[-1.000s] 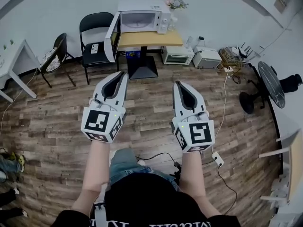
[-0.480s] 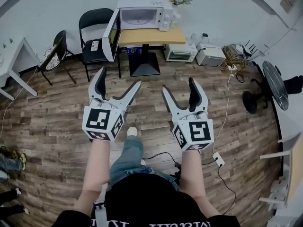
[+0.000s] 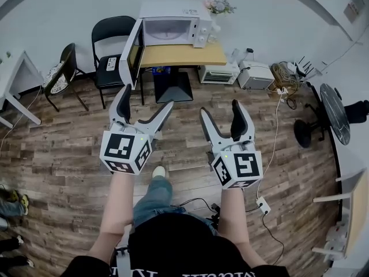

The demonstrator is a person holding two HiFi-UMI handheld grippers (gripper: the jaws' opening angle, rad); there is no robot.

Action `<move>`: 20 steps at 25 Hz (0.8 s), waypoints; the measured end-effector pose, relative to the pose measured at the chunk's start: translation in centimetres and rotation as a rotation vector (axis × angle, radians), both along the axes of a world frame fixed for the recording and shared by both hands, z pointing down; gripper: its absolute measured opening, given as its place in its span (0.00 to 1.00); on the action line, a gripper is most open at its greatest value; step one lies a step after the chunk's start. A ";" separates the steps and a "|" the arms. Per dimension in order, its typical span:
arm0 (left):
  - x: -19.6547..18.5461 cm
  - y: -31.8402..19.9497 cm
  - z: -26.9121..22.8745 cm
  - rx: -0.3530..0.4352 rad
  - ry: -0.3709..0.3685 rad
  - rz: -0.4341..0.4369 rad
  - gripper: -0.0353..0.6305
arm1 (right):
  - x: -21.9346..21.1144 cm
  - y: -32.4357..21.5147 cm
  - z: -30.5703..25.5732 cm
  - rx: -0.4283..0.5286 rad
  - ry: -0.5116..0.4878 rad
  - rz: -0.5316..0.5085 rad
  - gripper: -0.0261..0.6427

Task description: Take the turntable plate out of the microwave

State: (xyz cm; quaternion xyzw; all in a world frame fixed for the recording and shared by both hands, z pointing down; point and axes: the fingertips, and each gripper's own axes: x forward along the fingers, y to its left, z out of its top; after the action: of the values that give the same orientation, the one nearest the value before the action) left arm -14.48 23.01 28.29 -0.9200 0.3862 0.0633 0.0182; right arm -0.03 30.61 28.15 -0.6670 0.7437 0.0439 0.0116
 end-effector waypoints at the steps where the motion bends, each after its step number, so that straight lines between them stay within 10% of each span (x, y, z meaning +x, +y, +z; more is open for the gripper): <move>1: 0.2 -1.0 0.0 -0.002 0.004 0.000 0.78 | 0.3 -0.9 0.1 -0.004 0.003 0.006 0.58; 20: 3.8 -22.5 -0.4 -0.018 -0.016 -0.006 0.77 | 4.3 -21.3 -0.3 -0.026 0.014 0.037 0.58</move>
State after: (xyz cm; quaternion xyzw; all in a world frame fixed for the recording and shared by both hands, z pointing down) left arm -10.64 0.52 27.91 -0.9196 0.3892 0.0523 0.0134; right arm 4.28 9.27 27.86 -0.6803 0.7319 0.0391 -0.0028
